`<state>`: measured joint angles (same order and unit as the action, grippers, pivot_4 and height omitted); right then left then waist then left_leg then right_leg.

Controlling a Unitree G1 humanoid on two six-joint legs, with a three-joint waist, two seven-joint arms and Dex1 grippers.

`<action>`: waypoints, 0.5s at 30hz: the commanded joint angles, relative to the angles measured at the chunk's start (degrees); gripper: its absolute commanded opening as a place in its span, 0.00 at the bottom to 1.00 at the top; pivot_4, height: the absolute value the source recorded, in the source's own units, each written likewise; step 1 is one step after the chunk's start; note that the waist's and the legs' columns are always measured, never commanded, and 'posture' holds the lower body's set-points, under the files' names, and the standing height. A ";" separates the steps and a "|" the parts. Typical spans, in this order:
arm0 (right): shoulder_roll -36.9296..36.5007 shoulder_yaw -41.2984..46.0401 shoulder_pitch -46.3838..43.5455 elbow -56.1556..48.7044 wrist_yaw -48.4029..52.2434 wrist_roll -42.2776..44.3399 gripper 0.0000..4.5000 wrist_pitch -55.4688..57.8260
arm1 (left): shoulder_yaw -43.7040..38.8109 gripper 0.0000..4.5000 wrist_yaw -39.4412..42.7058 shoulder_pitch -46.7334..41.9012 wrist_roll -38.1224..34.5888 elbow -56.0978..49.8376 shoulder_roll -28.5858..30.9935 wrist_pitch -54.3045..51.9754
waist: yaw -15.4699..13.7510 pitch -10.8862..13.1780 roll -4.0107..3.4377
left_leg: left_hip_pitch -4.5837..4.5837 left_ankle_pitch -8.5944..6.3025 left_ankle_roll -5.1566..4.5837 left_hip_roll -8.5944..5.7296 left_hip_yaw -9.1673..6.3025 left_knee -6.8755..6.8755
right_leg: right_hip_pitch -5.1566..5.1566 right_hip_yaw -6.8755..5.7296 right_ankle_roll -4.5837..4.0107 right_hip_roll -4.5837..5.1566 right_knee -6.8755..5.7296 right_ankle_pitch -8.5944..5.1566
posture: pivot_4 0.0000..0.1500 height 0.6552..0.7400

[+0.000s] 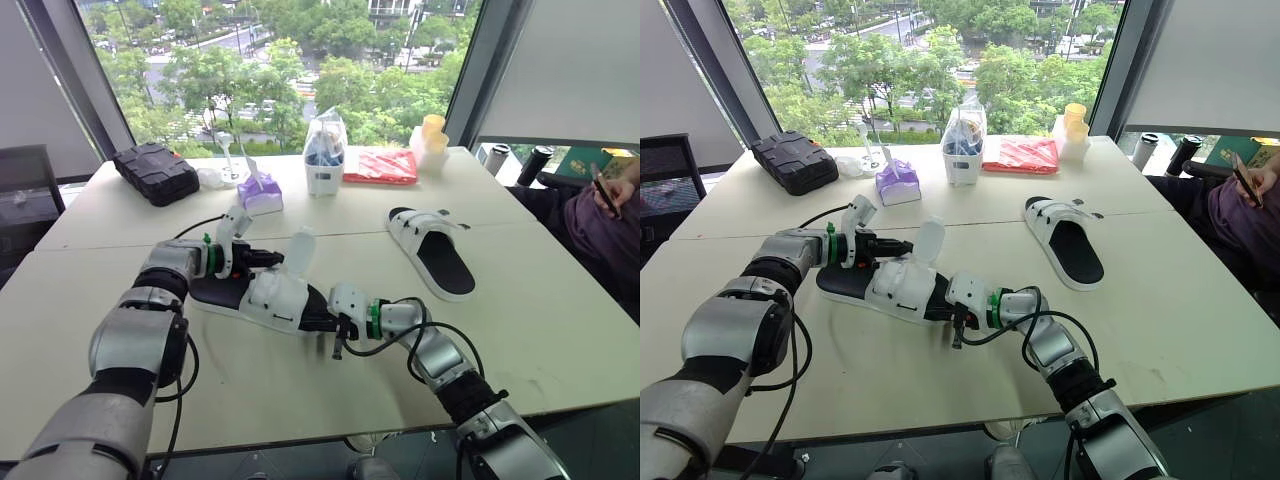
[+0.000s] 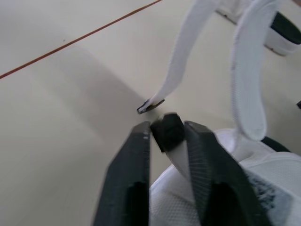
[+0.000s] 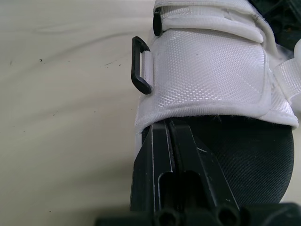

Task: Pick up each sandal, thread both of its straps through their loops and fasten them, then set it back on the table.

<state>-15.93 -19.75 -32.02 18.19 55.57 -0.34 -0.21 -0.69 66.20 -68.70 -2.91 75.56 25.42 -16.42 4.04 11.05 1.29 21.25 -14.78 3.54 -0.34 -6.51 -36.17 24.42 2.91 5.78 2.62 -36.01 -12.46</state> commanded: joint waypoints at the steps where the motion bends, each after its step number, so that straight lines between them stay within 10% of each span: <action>1: -0.51 -2.33 1.82 0.36 0.95 -1.44 0.00 1.61 | -0.50 0.65 -1.29 -0.88 1.22 -0.14 0.27 2.18 | 0.00 0.00 0.00 | 0.00 0.00 0.00 0.00 0.00 0.00 | 0.00 0.00 0.00 0.00 0.00 0.00 | 1.00 1.00; 3: -0.44 -2.32 1.77 0.41 0.92 -1.45 0.00 1.59 | -1.99 0.85 -6.04 -1.68 1.00 -0.21 1.33 3.69 | -0.01 0.00 0.00 | 0.00 0.00 0.00 0.00 0.00 0.00 | 0.00 0.00 0.00 0.01 0.00 0.00 | 1.00 1.00; 7: -0.50 -2.16 1.72 0.37 0.98 -1.33 0.00 1.36 | -4.81 0.85 -8.34 -3.88 -0.52 -1.22 4.47 4.57 | 0.02 0.00 0.01 | 0.00 0.00 0.00 0.00 -0.01 0.00 | 0.01 0.00 0.00 0.01 -0.01 0.00 | 1.00 1.00; 15: -2.41 -0.74 0.50 -0.50 3.71 0.36 0.00 1.26 | 3.16 0.85 21.19 18.11 -1.94 -30.63 15.26 -2.72 | 0.14 -0.09 -0.19 | -0.11 0.00 0.00 0.01 0.07 0.11 | -0.01 0.06 -0.01 0.03 -0.06 -0.01 | 1.00 1.00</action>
<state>-17.14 -19.69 -32.35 17.66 57.30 0.16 0.34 0.95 84.21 -54.05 -3.44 51.84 39.91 -16.55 4.18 10.96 1.09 21.14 -14.78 3.54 -0.33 -6.44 -36.06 24.41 2.97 5.76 2.65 -36.09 -12.47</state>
